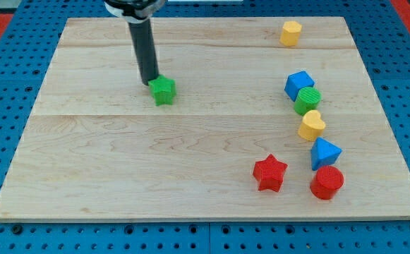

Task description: Place the green star to the bottom center

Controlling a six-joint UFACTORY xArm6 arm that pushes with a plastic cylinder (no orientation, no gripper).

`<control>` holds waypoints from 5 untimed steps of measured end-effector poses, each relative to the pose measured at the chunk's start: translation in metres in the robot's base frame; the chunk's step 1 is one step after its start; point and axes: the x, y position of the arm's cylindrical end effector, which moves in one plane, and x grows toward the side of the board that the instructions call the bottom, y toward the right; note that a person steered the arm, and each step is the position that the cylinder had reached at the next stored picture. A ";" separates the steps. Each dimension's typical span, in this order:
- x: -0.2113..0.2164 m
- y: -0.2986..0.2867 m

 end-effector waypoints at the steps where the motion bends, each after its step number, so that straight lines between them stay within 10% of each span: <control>1: 0.004 0.010; 5: 0.158 0.048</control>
